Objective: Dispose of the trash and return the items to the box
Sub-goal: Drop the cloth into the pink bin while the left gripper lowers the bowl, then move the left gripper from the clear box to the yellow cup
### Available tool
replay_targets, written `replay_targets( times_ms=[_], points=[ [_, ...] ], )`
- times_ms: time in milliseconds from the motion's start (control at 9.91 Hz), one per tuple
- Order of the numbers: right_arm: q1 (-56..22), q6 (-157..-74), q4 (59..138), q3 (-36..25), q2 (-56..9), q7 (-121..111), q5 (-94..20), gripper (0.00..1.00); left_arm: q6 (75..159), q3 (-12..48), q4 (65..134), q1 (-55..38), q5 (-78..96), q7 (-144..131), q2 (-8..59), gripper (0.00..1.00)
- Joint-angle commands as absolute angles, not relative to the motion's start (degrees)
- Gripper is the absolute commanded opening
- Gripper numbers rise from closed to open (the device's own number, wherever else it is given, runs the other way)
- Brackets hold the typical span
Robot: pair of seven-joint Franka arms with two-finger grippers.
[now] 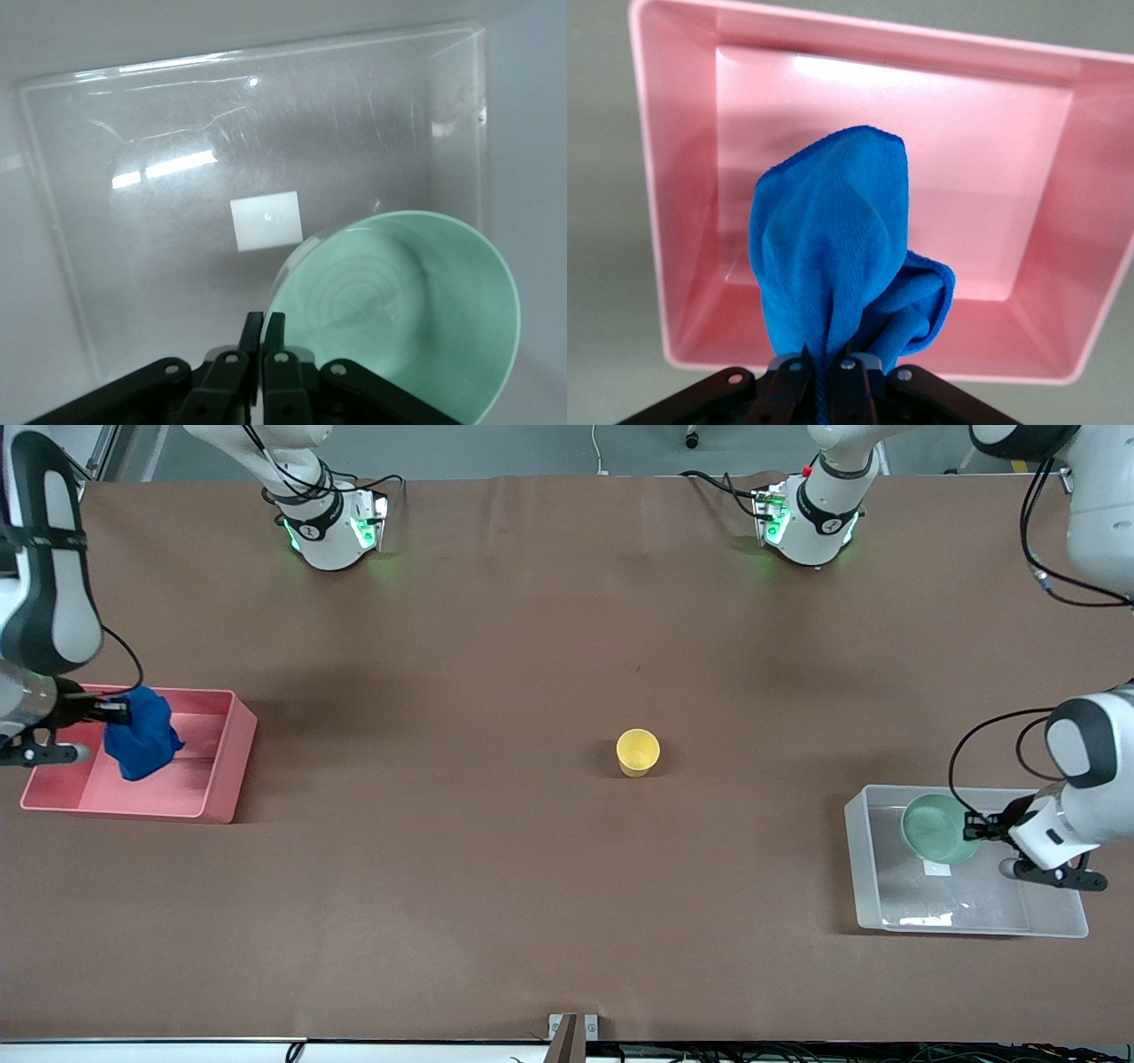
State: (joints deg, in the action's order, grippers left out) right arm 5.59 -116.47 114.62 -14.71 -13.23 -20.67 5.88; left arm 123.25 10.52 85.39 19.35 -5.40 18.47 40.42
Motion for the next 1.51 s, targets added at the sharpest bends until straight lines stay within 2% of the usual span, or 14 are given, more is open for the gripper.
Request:
replay_targets(
  times_ms=[0, 101, 202, 303, 404, 505, 706, 807, 1110, 1413],
  points=[
    [5.6, -118.3, 115.8, -14.3, -14.8, -21.2, 5.5, 0.05, 124.5, 10.7, 83.4, 19.4, -6.2, 17.7, 44.5, 0.01],
    [5.6, -118.8, 115.8, -14.3, -15.9, -21.3, 5.2, 0.26, 124.6, 10.8, 83.4, 19.2, -6.1, 17.7, 45.5, 0.01],
    [5.7, -119.1, 115.7, -14.3, -16.3, -21.3, 5.2, 0.93, 124.6, 10.9, 83.3, 18.9, -5.8, 17.7, 46.5, 0.07],
    [5.4, -118.2, 115.2, -14.3, -16.1, -21.1, 5.2, 1.0, 124.7, 11.3, 83.1, 18.5, -5.6, 17.6, 46.7, 0.33],
    [5.1, -117.6, 114.4, -14.3, -15.4, -20.6, 5.1, 1.0, 124.7, 11.7, 83.0, 18.5, -5.5, 17.6, 46.1, 0.86],
    [4.9, -114.2, 111.0, -14.2, -14.3, -20.4, 4.7, 1.0, 124.3, 13.2, 81.2, 19.6, -5.4, 18.6, 44.7, 1.0],
    [4.0, -98.3, 97.7, -14.0, -13.6, -14.7, 1.4, 1.0, 123.0, 16.1, 80.0, 19.0, -5.4, 17.7, 40.6, 1.0],
    [3.1, -93.0, 91.8, -13.7, -12.8, -10.8, 1.2, 1.0, 121.0, 17.9, 80.1, 18.6, -5.7, 13.8, 37.8, 1.0],
    [3.0, -88.4, 89.7, -12.7, -4.2, -6.9, -3.1, 1.0, 115.5, 25.1, 80.2, 16.1, -6.3, 0.8, 33.3, 1.0],
    [3.2, -82.7, 87.4, -8.2, 1.4, -0.3, -3.2, 1.0, 111.2, 25.4, 80.9, 4.5, -8.1, -19.4, 31.6, 1.0]
  ],
)
